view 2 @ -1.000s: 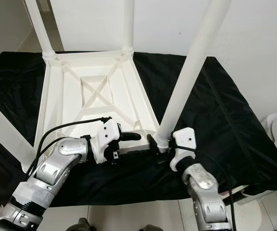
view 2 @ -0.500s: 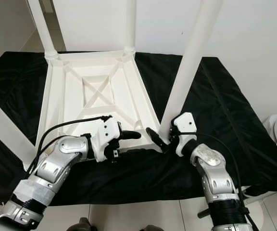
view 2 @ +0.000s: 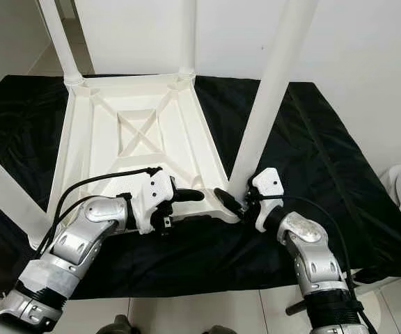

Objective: Building children table

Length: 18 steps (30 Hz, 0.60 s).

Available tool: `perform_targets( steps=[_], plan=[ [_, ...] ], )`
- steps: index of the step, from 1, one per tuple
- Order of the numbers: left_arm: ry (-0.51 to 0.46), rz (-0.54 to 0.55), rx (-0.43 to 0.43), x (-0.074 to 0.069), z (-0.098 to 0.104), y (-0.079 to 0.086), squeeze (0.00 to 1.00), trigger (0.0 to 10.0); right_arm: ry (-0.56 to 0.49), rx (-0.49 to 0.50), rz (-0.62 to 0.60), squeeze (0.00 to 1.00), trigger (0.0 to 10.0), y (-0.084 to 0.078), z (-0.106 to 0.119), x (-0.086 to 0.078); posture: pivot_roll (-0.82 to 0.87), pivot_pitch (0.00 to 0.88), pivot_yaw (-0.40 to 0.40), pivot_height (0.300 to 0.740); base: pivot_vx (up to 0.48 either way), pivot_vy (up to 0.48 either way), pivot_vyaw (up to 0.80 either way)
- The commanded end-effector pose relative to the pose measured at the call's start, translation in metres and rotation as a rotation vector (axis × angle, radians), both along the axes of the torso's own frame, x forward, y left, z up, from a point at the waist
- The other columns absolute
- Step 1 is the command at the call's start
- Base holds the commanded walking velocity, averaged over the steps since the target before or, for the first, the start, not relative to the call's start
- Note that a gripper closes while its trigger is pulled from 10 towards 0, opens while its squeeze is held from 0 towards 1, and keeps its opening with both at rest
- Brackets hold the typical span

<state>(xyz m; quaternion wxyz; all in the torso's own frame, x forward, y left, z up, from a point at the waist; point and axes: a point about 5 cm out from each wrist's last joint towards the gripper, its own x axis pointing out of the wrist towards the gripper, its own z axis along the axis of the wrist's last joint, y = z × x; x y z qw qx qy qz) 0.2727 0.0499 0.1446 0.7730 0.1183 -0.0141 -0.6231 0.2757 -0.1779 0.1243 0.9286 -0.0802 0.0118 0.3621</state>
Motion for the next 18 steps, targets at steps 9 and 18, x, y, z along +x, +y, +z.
perform_targets(
  steps=[9,18],
  plan=[
    [-0.013,0.014,0.001,0.001,0.000,0.000,0.00,10.0,0.010,0.029,-0.232,0.00,10.0,0.001,-0.013,-0.004,-0.01,0.000,-0.019,0.740,0.000,0.000,0.00],
    [-0.004,0.002,0.002,-0.002,-0.003,-0.002,0.00,10.0,0.053,0.113,-0.680,0.00,10.0,0.019,-0.027,-0.018,-0.02,0.000,-0.016,0.740,0.000,0.000,0.00]
  ],
)
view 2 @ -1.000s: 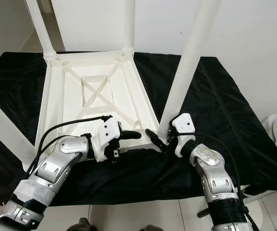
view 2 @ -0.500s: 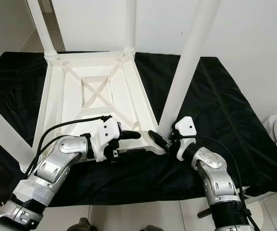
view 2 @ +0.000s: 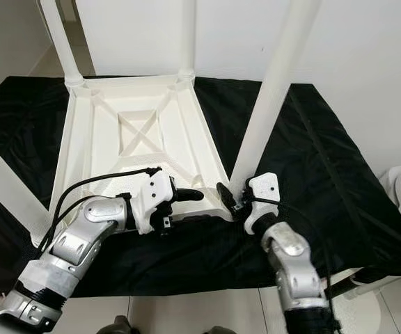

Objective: Building children table

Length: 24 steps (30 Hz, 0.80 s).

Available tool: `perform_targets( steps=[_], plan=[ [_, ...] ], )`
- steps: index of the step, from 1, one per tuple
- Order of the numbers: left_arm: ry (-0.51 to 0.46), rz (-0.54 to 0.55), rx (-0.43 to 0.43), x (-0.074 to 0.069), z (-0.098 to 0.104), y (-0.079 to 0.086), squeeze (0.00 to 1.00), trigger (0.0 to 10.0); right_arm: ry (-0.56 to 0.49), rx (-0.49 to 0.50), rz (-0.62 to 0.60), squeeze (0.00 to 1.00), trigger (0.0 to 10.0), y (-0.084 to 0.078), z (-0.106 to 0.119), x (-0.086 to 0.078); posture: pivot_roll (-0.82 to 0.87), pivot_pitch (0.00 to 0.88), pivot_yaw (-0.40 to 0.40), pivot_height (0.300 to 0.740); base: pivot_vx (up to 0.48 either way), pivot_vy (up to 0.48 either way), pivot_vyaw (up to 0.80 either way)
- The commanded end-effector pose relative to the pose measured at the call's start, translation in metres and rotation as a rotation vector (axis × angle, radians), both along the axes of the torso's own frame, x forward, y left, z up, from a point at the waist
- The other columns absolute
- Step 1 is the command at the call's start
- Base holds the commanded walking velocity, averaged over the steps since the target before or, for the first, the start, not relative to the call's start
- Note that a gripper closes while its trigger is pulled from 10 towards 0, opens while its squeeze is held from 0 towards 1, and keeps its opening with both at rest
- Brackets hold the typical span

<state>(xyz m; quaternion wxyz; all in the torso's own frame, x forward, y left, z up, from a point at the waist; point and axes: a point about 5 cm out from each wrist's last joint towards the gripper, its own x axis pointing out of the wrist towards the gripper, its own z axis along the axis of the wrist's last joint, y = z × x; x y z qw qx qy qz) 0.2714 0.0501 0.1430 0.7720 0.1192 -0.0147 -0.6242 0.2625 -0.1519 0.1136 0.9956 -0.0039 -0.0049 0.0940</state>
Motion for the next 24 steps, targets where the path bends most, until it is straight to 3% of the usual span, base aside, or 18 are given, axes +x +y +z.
perform_targets(
  steps=[1,9,13,17,18,24],
  plan=[
    [-0.003,0.004,0.001,-0.001,-0.001,-0.002,0.00,10.0,0.092,-0.017,-0.158,0.00,10.0,-0.007,-0.017,-0.005,-0.02,0.000,-0.016,0.740,0.000,0.000,0.00],
    [-0.001,0.002,0.002,-0.001,-0.002,-0.002,0.00,10.0,0.087,-0.032,-0.240,0.00,10.0,-0.001,-0.017,-0.009,-0.03,0.000,-0.017,0.740,0.000,0.000,0.00],
    [0.009,-0.001,0.001,-0.004,-0.004,-0.002,0.00,10.0,0.069,0.012,-0.362,0.00,10.0,0.014,-0.012,-0.013,-0.03,0.000,-0.021,0.740,0.000,0.000,0.00],
    [0.011,-0.002,0.002,-0.006,-0.004,-0.002,0.00,10.0,0.059,0.022,-0.369,0.00,10.0,0.015,-0.009,-0.014,-0.03,0.000,-0.023,0.740,0.000,0.000,0.00],
    [0.010,-0.002,0.002,-0.006,-0.004,-0.001,0.00,10.0,0.048,0.031,-0.355,1.00,10.0,0.013,-0.008,-0.015,-0.02,0.000,-0.025,0.740,0.000,0.000,0.00],
    [0.010,0.008,0.003,-0.005,-0.004,0.000,0.00,10.0,0.009,0.062,-0.276,1.00,10.0,0.010,-0.002,-0.017,-0.02,0.000,-0.027,0.740,0.000,0.000,0.00]
  ],
)
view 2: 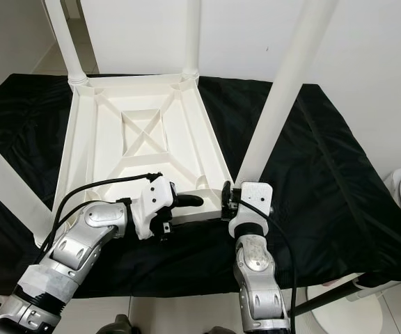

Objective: Building children table

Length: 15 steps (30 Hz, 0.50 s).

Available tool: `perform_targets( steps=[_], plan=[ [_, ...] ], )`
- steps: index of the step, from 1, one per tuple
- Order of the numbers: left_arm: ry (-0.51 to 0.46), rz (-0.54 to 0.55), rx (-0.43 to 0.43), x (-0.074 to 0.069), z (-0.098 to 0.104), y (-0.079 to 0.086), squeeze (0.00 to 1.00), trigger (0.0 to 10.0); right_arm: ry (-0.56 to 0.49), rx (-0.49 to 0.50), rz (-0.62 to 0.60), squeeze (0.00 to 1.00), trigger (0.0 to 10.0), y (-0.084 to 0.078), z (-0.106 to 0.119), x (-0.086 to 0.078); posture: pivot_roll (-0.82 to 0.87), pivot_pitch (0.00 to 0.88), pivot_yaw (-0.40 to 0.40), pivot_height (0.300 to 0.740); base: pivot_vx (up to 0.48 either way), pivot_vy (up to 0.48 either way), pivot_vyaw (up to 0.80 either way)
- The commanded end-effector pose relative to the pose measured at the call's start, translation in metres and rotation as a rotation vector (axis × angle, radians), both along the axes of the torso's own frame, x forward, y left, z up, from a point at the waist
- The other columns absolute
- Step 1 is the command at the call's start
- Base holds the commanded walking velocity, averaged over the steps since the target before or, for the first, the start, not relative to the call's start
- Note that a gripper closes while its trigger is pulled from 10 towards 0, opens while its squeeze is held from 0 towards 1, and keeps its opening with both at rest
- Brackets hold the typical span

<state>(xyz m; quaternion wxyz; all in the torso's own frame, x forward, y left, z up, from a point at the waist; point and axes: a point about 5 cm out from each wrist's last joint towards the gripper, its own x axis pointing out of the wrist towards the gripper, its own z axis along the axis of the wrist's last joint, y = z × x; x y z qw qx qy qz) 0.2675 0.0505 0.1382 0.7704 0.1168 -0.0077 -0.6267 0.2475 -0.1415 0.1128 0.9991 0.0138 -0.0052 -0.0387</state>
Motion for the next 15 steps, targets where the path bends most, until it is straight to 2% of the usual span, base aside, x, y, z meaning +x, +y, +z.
perform_targets(
  steps=[1,2,5,6,9,10,13,15],
  plan=[
    [-0.005,0.016,-0.003,-0.002,0.001,0.001,0.00,10.0,-0.011,0.016,0.029,1.00,10.0,-0.002,0.001,-0.004,-0.02,0.000,-0.027,0.740,0.000,0.000,0.00],
    [-0.005,0.016,-0.003,-0.002,0.001,0.001,0.00,10.0,-0.011,0.016,0.029,1.00,10.0,-0.002,0.001,-0.004,-0.02,0.000,-0.027,0.740,0.000,0.000,0.00],
    [-0.002,0.021,-0.005,-0.003,0.000,0.001,0.00,10.0,-0.036,0.002,0.171,1.00,10.0,-0.007,0.004,-0.008,-0.02,0.000,-0.021,0.740,0.000,0.000,0.00],
    [-0.002,0.020,-0.003,-0.003,0.000,0.001,0.00,10.0,-0.038,-0.010,0.213,0.00,10.0,-0.011,0.005,-0.009,-0.03,0.000,-0.015,0.740,0.000,0.000,0.00],
    [-0.003,0.020,-0.002,-0.003,0.001,0.002,0.00,10.0,-0.038,-0.020,0.236,0.00,10.0,-0.013,0.006,-0.009,-0.03,0.000,-0.014,0.740,0.000,0.000,0.00],
    [-0.003,0.020,-0.001,-0.002,0.001,0.002,0.00,10.0,-0.040,-0.043,0.282,0.00,10.0,-0.020,0.007,-0.007,-0.03,0.000,-0.009,0.740,0.000,0.000,0.00],
    [-0.003,0.020,-0.001,-0.002,0.001,0.002,0.00,10.0,-0.040,-0.043,0.282,0.00,10.0,-0.020,0.007,-0.007,-0.03,0.000,-0.009,0.740,0.000,0.000,0.00],
    [-0.007,0.012,0.004,-0.001,0.001,0.002,0.00,10.0,-0.053,-0.100,0.406,0.00,10.0,-0.031,0.012,0.003,-0.03,0.000,-0.002,0.740,0.000,0.000,0.00]
  ],
)
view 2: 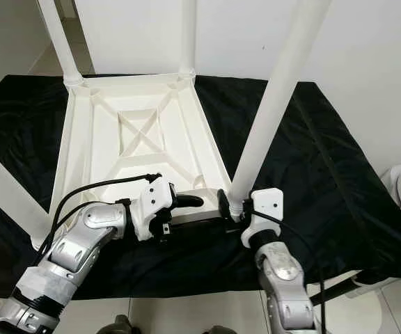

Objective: Building children table

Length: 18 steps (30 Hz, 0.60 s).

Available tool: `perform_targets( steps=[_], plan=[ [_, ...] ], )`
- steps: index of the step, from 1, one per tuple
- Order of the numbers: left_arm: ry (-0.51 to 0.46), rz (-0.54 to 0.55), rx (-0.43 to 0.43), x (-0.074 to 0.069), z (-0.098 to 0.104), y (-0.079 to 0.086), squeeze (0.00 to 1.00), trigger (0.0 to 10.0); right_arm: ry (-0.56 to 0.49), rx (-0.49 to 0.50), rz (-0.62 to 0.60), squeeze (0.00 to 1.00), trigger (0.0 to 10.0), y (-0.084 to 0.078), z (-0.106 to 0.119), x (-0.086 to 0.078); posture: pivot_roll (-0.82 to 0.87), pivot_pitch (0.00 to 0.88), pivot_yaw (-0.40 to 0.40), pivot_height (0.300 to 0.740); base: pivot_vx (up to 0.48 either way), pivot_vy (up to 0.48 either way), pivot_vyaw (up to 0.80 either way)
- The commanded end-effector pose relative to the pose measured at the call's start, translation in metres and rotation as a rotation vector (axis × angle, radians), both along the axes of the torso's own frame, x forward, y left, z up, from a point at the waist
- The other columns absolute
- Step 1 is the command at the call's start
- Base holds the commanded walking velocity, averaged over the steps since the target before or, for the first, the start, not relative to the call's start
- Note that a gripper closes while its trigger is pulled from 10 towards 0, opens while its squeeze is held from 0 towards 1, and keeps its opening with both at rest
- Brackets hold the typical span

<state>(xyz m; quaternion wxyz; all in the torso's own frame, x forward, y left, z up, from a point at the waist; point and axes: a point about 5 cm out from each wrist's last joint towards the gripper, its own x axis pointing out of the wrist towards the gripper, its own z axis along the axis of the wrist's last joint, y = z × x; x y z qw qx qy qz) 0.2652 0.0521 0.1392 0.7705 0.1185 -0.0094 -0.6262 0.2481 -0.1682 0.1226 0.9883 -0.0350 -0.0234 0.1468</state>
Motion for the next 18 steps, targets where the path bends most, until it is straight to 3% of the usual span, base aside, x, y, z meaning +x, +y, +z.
perform_targets(
  steps=[1,6,15,16,17,18],
  plan=[
    [-0.005,0.006,0.007,0.002,0.001,0.000,0.00,10.0,-0.019,-0.018,0.082,0.00,10.0,-0.008,0.005,0.007,-0.02,0.000,0.000,0.740,0.000,0.000,0.00],
    [-0.006,0.001,0.018,0.003,0.001,0.000,0.00,10.0,-0.006,-0.089,0.262,0.00,10.0,-0.002,0.008,0.025,-0.02,0.000,0.002,0.740,0.000,0.000,0.00],
    [-0.013,0.019,0.021,0.005,0.002,0.000,0.00,10.0,0.046,-0.145,0.393,0.00,10.0,0.005,0.001,0.034,0.01,0.000,-0.013,0.740,0.000,0.000,0.00],
    [-0.016,0.023,0.021,0.005,0.002,0.000,0.00,10.0,0.059,-0.148,0.420,0.00,4.5,0.008,-0.002,0.035,0.01,0.000,-0.013,0.740,0.000,0.000,0.00],
    [-0.016,0.023,0.021,0.005,0.002,0.000,0.00,10.0,0.059,-0.148,0.420,0.00,4.5,0.008,-0.002,0.035,0.01,0.000,-0.013,0.740,0.000,0.000,0.00],
    [-0.020,0.026,0.020,0.005,0.002,0.000,0.00,10.0,0.069,-0.144,0.438,0.00,2.8,0.009,-0.003,0.035,0.02,0.000,-0.018,0.740,0.000,0.000,0.00]
  ],
)
